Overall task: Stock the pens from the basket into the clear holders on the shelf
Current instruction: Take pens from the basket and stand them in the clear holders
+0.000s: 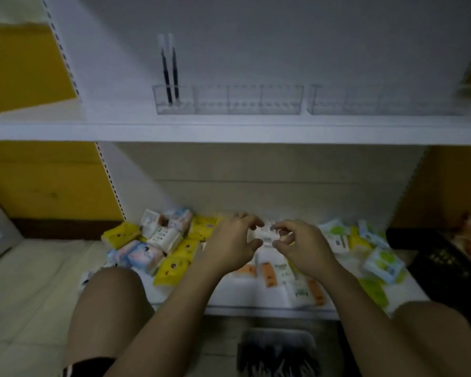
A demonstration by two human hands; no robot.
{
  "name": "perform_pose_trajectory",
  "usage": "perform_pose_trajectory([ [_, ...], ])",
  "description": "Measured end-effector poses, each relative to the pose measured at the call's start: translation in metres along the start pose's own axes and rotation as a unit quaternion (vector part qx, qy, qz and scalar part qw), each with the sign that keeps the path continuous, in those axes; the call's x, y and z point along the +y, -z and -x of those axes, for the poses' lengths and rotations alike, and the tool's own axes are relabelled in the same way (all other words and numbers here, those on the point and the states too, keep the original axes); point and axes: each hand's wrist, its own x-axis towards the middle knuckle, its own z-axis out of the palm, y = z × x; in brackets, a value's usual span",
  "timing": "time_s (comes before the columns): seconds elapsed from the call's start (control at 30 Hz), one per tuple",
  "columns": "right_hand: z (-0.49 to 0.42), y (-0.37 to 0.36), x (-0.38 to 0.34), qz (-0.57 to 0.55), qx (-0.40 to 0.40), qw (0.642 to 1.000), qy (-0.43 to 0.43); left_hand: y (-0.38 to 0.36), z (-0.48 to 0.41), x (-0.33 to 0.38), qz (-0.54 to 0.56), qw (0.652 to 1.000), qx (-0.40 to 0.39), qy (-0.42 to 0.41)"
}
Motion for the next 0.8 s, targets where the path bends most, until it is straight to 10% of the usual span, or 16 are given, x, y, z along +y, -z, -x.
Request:
perform_pose_trajectory([
  [0.3,0.016,-0.096,0.111,0.014,-0.137,0.980,-0.146,-0.139,-0.001,-0.037,0.057,0.972,-0.215,0.082],
  [0.67,0.071,-0.178,0.197,0.041,-0.334,0.904,-0.265,-0.283,0.087,-0.076,0.105,0.854,-0.429,0.274],
  [0.8,0.075,-0.201,0.214,0.041,-0.355,0.880,-0.313,-0.308,0.103,-0.084,0.117,0.835,-0.420,0.335],
])
